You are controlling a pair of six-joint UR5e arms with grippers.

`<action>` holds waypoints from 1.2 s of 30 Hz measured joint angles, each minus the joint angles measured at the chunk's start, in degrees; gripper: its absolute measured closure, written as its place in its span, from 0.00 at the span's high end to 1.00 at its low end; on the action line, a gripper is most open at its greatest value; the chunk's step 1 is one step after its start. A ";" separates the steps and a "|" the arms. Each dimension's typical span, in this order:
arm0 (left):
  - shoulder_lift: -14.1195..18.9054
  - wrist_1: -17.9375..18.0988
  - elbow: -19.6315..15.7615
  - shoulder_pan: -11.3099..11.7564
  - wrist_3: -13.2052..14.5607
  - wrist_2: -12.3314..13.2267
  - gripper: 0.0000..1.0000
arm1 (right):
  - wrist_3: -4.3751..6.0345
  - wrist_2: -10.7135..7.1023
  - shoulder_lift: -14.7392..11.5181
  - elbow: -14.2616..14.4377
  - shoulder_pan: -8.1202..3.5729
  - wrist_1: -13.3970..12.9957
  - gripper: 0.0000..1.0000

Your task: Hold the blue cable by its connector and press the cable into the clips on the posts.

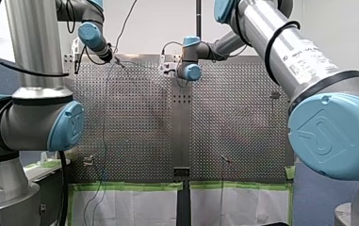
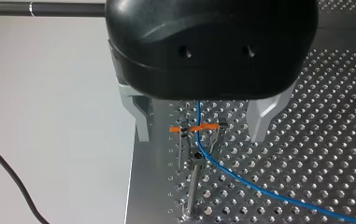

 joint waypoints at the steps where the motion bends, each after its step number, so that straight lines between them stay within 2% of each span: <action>1: 0.01 0.00 0.00 0.00 0.00 -0.01 0.98 | 0.00 0.00 0.00 0.00 0.00 0.00 0.00; 10: -0.01 0.12 0.00 -0.22 0.23 0.59 0.98 | 0.00 0.00 0.00 0.00 -0.10 0.00 0.00; 15: -0.05 0.47 0.27 -0.87 0.90 2.83 0.98 | 0.00 0.00 0.00 0.00 -0.12 0.03 0.00; 19: -0.72 1.31 1.50 -1.55 -0.10 4.98 0.98 | 0.00 0.00 0.00 0.00 -0.11 0.03 0.00; 23: -2.31 1.88 3.18 -2.43 -1.53 7.48 0.98 | 0.06 0.00 0.00 0.00 -0.17 -0.02 0.00; 29: -5.02 2.08 4.46 -3.87 -2.02 10.40 0.98 | 0.07 0.00 0.01 0.00 -0.30 -0.01 0.00; 32: -6.46 2.39 5.03 -4.41 -2.00 10.30 0.98 | 0.11 0.00 0.02 0.00 -0.31 0.00 0.00; 36: -8.09 3.18 6.23 -5.06 -2.29 8.75 0.98 | 0.10 0.01 0.01 0.00 -0.33 0.00 0.00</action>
